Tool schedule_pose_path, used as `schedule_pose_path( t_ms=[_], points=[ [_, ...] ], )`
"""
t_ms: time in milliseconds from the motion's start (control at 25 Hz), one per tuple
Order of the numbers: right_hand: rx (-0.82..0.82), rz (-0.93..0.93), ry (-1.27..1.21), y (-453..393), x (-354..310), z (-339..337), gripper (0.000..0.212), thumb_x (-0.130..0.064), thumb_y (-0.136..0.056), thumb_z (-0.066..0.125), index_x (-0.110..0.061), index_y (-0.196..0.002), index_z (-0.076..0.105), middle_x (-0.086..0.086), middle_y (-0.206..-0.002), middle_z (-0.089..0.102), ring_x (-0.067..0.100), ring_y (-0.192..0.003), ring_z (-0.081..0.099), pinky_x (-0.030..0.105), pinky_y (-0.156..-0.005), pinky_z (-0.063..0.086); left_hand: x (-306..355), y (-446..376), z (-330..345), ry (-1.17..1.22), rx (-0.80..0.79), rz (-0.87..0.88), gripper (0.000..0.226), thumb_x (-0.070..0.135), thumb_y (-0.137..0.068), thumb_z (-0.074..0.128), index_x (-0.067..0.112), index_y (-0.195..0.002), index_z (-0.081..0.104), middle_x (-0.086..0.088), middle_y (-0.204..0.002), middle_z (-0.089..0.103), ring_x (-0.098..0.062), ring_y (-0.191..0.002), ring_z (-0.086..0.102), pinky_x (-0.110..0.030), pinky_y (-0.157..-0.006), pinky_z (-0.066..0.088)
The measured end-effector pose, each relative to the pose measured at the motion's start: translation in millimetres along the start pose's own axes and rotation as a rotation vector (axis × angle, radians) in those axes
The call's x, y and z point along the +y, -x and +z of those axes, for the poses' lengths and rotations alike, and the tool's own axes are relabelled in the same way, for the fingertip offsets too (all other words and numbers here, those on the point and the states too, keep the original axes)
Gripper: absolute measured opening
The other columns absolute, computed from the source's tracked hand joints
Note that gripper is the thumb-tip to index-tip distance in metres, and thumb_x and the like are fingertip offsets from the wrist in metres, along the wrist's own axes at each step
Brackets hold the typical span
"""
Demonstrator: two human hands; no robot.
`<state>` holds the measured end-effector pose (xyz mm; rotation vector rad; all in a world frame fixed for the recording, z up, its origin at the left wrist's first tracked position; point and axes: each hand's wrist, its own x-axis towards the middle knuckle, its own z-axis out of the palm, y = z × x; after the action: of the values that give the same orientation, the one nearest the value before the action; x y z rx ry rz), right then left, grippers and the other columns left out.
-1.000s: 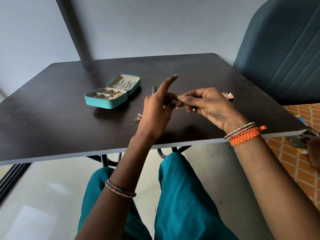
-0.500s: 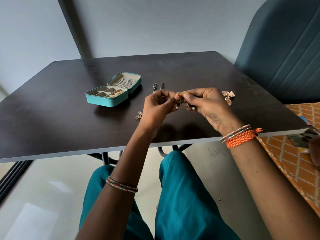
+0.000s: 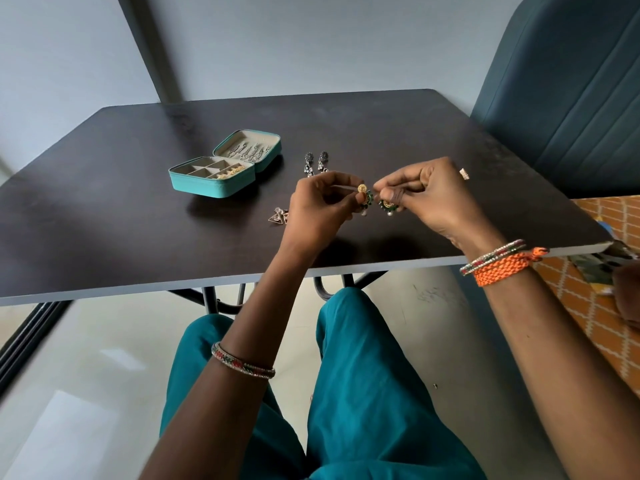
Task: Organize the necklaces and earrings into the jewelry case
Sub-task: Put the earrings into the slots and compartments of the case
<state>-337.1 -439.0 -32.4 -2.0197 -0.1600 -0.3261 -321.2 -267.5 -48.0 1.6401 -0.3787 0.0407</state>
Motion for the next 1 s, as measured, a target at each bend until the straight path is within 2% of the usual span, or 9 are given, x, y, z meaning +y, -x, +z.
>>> schedule_pose_path(
  t_ms=[120,240,320,480,600,760,880,1000],
  points=[
    [-0.179,0.032,0.031,4,3,-4,0.024,0.003,-0.081,0.068,-0.02,-0.088,0.07,0.004,-0.077,0.07,0.008,-0.065,0.064,0.02,-0.062,0.054,0,2,-2,-0.094,-0.056,-0.094,0.012,0.005,-0.084,0.068,0.017,-0.085,0.067,-0.006,-0.078,0.071,-0.015,-0.07,0.069,-0.021,-0.057,0.05],
    [-0.322,0.069,-0.036,7,5,-6,0.022,0.008,-0.083,0.063,-0.011,-0.094,0.068,0.014,-0.081,0.065,0.012,-0.067,0.063,0.019,-0.057,0.055,2,3,-5,-0.222,-0.136,-0.178,0.01,0.008,-0.086,0.066,0.018,-0.085,0.067,-0.012,-0.086,0.073,-0.016,-0.072,0.069,-0.021,-0.05,0.047],
    [-0.318,0.07,-0.028,6,9,-6,0.02,0.005,-0.083,0.064,-0.012,-0.093,0.067,0.013,-0.082,0.065,0.015,-0.069,0.061,0.018,-0.051,0.053,3,2,-4,-0.271,-0.147,-0.205,0.008,0.009,-0.087,0.064,0.017,-0.088,0.067,-0.012,-0.088,0.073,-0.013,-0.067,0.067,-0.018,-0.042,0.043],
    [-0.284,0.089,0.062,-3,14,-4,0.014,-0.006,-0.083,0.069,-0.016,-0.093,0.067,0.002,-0.078,0.07,0.004,-0.061,0.057,0.015,-0.045,0.041,1,-3,1,-0.345,-0.121,-0.213,0.007,0.01,-0.087,0.065,0.012,-0.092,0.068,-0.008,-0.084,0.073,-0.008,-0.055,0.06,-0.012,-0.036,0.036],
    [-0.263,0.092,0.084,-10,18,-3,0.014,-0.008,-0.082,0.07,-0.014,-0.096,0.071,0.008,-0.084,0.071,0.003,-0.062,0.056,0.016,-0.042,0.041,-6,-10,4,-0.38,-0.071,-0.201,0.006,0.012,-0.084,0.067,0.014,-0.089,0.07,-0.008,-0.079,0.073,-0.003,-0.043,0.052,-0.013,-0.041,0.039],
    [-0.261,0.089,0.083,-18,24,0,0.016,-0.01,-0.082,0.071,-0.015,-0.097,0.072,0.012,-0.081,0.07,0.009,-0.057,0.053,0.017,-0.038,0.038,-12,-18,4,-0.408,-0.03,-0.194,0.004,0.016,-0.081,0.069,0.018,-0.083,0.072,-0.008,-0.073,0.071,-0.004,-0.045,0.052,-0.015,-0.044,0.042],
    [-0.29,0.1,0.134,-24,26,-1,0.019,-0.011,-0.083,0.071,-0.016,-0.101,0.072,0.001,-0.071,0.066,0.003,-0.048,0.049,0.017,-0.037,0.037,-13,-22,3,-0.418,-0.045,-0.192,0.003,0.019,-0.08,0.071,0.02,-0.084,0.071,-0.003,-0.07,0.069,-0.001,-0.044,0.051,-0.017,-0.048,0.044],
    [-0.304,0.09,0.151,-27,28,-1,0.017,-0.013,-0.084,0.07,-0.019,-0.099,0.071,-0.007,-0.069,0.066,0.015,-0.056,0.054,0.02,-0.039,0.04,-16,-24,3,-0.381,-0.06,-0.206,0.004,0.017,-0.082,0.07,0.018,-0.085,0.07,-0.004,-0.07,0.069,-0.003,-0.042,0.051,-0.018,-0.048,0.043]
  ],
)
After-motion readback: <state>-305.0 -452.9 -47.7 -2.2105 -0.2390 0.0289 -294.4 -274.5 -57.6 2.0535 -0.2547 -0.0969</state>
